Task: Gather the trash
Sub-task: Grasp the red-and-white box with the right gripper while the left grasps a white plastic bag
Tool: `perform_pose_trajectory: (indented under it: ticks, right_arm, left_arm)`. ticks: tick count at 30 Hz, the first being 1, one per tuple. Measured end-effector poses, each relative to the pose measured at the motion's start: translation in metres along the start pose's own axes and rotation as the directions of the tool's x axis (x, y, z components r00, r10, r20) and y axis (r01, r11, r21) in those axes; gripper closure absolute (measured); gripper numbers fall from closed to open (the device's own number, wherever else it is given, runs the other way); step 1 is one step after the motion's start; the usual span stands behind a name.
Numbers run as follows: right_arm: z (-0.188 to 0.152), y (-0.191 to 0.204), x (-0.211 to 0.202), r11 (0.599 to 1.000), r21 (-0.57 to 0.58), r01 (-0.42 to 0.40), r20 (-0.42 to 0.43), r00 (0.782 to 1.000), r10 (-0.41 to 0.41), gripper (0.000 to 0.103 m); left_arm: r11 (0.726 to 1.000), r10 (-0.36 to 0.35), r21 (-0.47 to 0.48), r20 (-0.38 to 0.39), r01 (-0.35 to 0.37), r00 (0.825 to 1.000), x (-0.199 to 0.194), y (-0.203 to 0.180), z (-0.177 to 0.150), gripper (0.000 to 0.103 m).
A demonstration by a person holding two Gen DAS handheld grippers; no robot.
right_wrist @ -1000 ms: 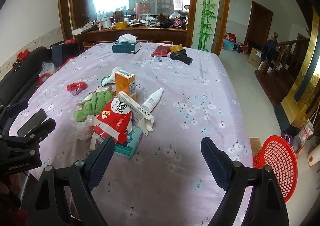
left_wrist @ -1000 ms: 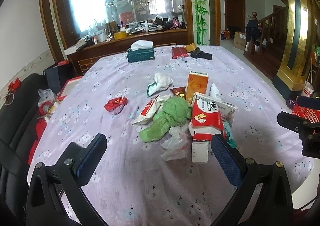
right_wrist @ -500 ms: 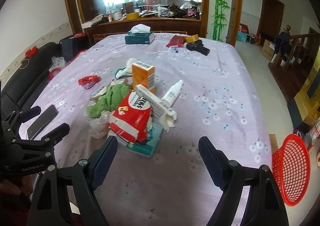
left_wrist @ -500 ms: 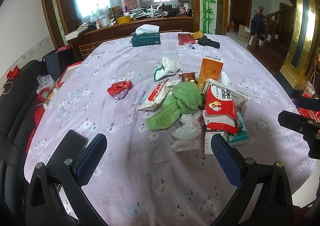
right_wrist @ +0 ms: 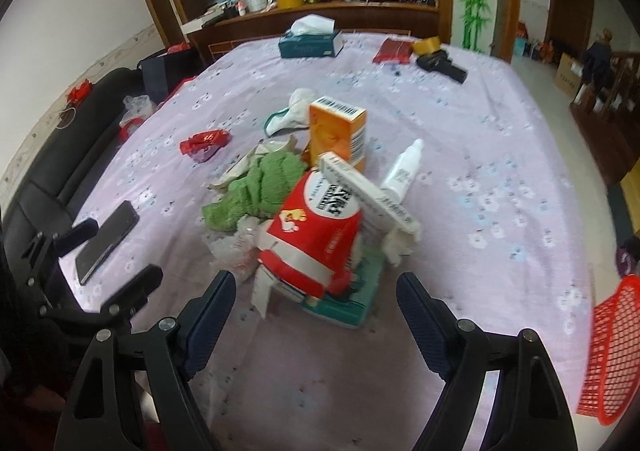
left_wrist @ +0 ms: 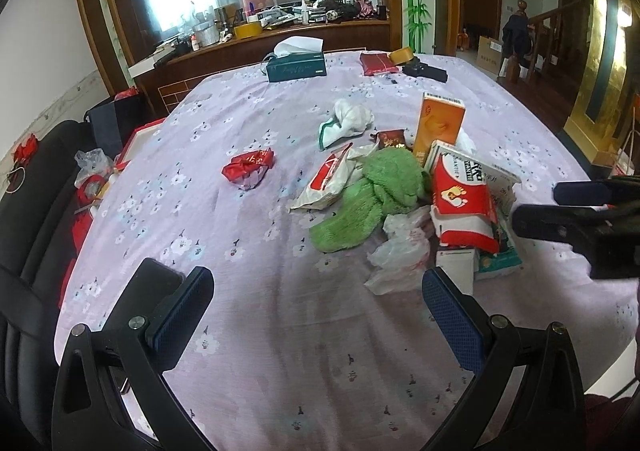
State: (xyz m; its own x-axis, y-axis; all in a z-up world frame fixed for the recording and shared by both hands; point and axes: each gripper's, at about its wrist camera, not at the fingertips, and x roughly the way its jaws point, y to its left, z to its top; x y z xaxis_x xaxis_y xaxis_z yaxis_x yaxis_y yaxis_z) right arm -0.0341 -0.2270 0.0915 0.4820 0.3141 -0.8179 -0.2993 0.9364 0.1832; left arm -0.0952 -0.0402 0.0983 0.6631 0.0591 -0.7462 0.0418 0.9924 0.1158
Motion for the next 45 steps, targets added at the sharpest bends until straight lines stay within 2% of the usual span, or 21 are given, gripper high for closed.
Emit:
perform_pose_trajectory:
  ticks: [7, 15, 16, 20, 22, 23, 25, 26, 29, 30, 31, 33, 37, 45]
  right_arm:
    - [0.017, 0.003, 0.041, 0.997, 0.058, -0.051, -0.085, 0.995, 0.056, 0.018]
    - [0.031, 0.009, 0.084, 0.996, 0.087, -0.006, -0.166, 0.986, 0.021, 0.029]
    - [0.031, 0.009, 0.089, 0.996, 0.086, 0.006, -0.174, 0.985, 0.009, 0.035]
    - [0.033, 0.006, 0.094, 0.996, 0.087, 0.034, -0.182, 0.983, -0.017, 0.047]
    - [0.032, 0.004, 0.090, 0.996, 0.085, 0.029, -0.174, 0.985, -0.014, 0.065]
    - [0.032, 0.004, 0.087, 0.996, 0.086, 0.022, -0.170, 0.985, -0.007, 0.070]
    - [0.031, 0.004, 0.080, 0.997, 0.082, 0.012, -0.160, 0.987, 0.001, 0.088]
    - [0.031, 0.003, 0.077, 0.997, 0.083, 0.010, -0.158, 0.987, 0.004, 0.089]
    - [0.029, -0.001, 0.069, 0.994, 0.105, -0.002, -0.152, 0.988, 0.018, 0.088]
    - [0.029, -0.002, 0.068, 0.993, 0.117, -0.012, -0.147, 0.989, 0.029, 0.082]
    - [0.030, -0.005, 0.066, 0.991, 0.134, -0.027, -0.145, 0.988, 0.046, 0.060]
    - [0.030, -0.011, 0.064, 0.987, 0.156, -0.028, -0.140, 0.989, 0.050, 0.032]
    - [0.036, -0.016, 0.066, 0.986, 0.165, 0.000, -0.116, 0.993, 0.020, 0.031]
    - [0.050, -0.022, 0.109, 0.959, 0.283, -0.019, -0.172, 0.983, 0.070, 0.030]
  left_arm:
    - [1.000, 0.011, 0.007, -0.019, -0.010, 1.000, 0.006, 0.010, -0.002, 0.000]
    - [1.000, 0.004, 0.001, -0.032, -0.004, 0.999, 0.012, 0.020, -0.002, 0.000]
    - [1.000, -0.001, -0.004, -0.035, 0.001, 0.999, 0.013, 0.022, -0.003, 0.000]
    - [0.999, -0.039, -0.019, -0.048, 0.038, 0.998, 0.017, 0.026, -0.004, 0.000]
    - [0.997, -0.074, -0.034, -0.057, 0.072, 0.996, 0.020, 0.028, -0.003, 0.000]
    - [0.995, -0.092, -0.042, -0.063, 0.090, 0.994, 0.022, 0.028, -0.002, 0.000]
    - [0.992, -0.123, -0.045, -0.074, 0.120, 0.990, 0.026, 0.026, -0.001, 0.000]
    - [0.990, -0.135, -0.042, -0.078, 0.132, 0.988, 0.028, 0.024, 0.001, 0.000]
    - [0.985, -0.171, -0.045, -0.087, 0.168, 0.981, 0.035, 0.020, 0.006, 0.000]
    - [0.984, -0.176, -0.048, -0.093, 0.172, 0.980, 0.037, 0.019, 0.007, 0.000]
    - [0.984, -0.177, -0.051, -0.098, 0.173, 0.979, 0.039, 0.019, 0.008, 0.000]
    - [0.982, -0.184, -0.064, -0.101, 0.178, 0.978, 0.041, 0.020, 0.009, 0.000]
    - [0.981, -0.186, -0.072, -0.107, 0.179, 0.977, 0.040, 0.024, 0.005, 0.000]
    - [0.983, -0.175, -0.075, -0.105, 0.168, 0.979, 0.035, 0.038, -0.001, 0.000]
